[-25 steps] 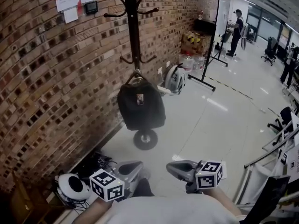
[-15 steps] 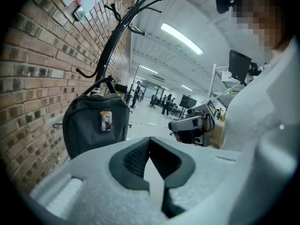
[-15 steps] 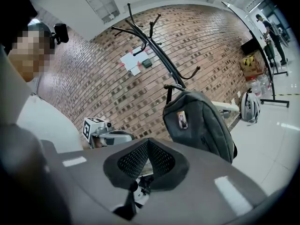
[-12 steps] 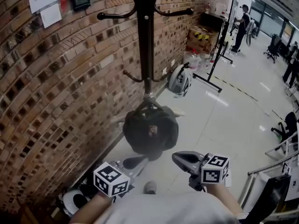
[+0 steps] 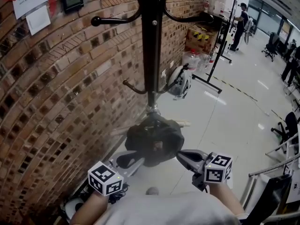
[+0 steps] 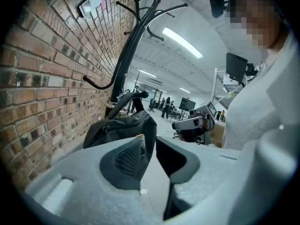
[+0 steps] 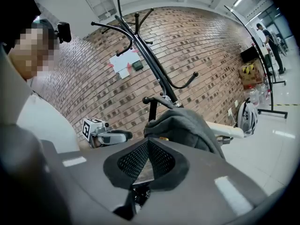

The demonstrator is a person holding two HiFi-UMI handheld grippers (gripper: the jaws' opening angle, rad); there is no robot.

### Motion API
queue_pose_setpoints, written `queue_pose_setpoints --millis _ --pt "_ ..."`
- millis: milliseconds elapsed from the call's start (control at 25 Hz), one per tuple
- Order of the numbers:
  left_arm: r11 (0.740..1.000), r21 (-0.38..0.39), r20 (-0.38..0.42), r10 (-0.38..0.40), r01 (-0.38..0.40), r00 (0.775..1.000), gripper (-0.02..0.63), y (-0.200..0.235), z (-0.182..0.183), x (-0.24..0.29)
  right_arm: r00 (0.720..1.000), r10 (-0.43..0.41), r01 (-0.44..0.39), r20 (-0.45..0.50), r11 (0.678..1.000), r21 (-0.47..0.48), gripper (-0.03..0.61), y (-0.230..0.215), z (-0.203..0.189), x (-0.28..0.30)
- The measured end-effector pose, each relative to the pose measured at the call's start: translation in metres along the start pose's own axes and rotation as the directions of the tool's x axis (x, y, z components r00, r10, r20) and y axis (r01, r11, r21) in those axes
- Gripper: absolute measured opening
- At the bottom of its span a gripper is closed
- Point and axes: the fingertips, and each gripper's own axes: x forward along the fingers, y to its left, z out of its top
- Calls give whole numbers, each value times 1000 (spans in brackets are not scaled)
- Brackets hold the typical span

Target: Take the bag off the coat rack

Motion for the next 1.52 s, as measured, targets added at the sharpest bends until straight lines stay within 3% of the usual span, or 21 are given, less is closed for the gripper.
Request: queue_pose_setpoints --millis 80,400,560,680,760,960,1160,1280,1520 --pt "1000 14 5 12 -12 1000 139 16 6 -2 999 -32 31 -9 999 -36 -2 -10 7 3" --pt "996 83 -35 -7 10 999 350 67 20 6 999 -26 32 44 989 -142 200 -33 46 18" --pt "994 91 -82 -48 55 995 391 83 15 21 998 -62 62 6 976 -211 287 -66 48 29" --pt "993 82 -135 -78 89 988 417 92 4 33 999 -39 31 -31 971 -236 339 -82 43 41" --pt "991 48 -160 -118 127 980 513 93 -2 39 997 -23 5 -67 968 -251 364 -88 38 48" --pt "987 74 -224 -125 144 967 515 101 -15 52 990 18 -56 -140 961 -270 387 -95 25 63" --pt "988 52 -191 -131 143 973 509 101 -17 63 986 20 -68 -168 956 -287 383 -97 15 72" --pt "991 17 -147 -129 133 981 422 105 -16 62 987 21 -65 -158 959 -275 365 -98 13 75" --pt "992 -6 -150 -126 127 981 354 99 -20 63 988 -1 -36 -153 970 -240 269 -100 9 73"
